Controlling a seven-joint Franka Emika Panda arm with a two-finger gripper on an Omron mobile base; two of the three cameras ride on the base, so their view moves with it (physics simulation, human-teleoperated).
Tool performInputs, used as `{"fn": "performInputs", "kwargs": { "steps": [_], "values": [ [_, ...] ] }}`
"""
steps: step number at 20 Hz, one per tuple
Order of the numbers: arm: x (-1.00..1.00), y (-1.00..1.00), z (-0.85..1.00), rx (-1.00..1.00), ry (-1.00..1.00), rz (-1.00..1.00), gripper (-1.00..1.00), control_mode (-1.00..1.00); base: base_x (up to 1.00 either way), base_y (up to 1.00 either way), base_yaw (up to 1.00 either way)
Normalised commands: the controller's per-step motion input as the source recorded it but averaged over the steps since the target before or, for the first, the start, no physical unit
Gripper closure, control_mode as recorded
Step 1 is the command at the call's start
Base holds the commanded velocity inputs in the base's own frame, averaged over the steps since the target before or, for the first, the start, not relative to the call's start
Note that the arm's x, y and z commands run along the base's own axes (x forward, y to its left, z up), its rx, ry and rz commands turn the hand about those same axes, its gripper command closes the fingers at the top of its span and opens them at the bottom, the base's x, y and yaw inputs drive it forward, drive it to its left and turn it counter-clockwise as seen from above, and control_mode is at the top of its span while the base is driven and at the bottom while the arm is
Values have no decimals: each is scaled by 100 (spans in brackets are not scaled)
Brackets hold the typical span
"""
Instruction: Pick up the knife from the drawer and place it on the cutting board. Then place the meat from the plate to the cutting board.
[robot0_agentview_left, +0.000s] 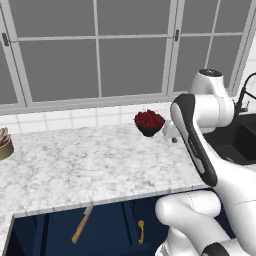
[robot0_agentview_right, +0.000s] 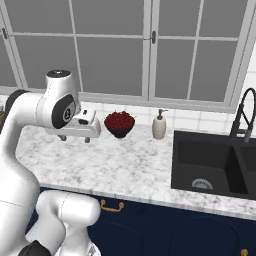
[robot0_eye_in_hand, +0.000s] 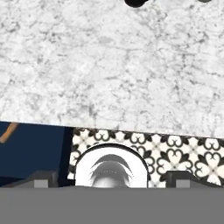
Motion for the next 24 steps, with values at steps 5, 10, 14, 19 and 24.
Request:
{"fn": "performInputs", "kwargs": {
  "steps": [5,10,14,19,24],
  "values": [
    [-60,0,-74,0,0,0,-100,-100,0,0,0],
    [-7,0,-13,0,0,0,-100,100,0,0,0],
    [0,0,0,0,0,0,-100,100,-55,0,9],
    [0,0,0,0,0,0,-100,100,-66,-7,41],
    [0,0,0,0,0,0,-100,100,-39,-35,49]
  ]
}}
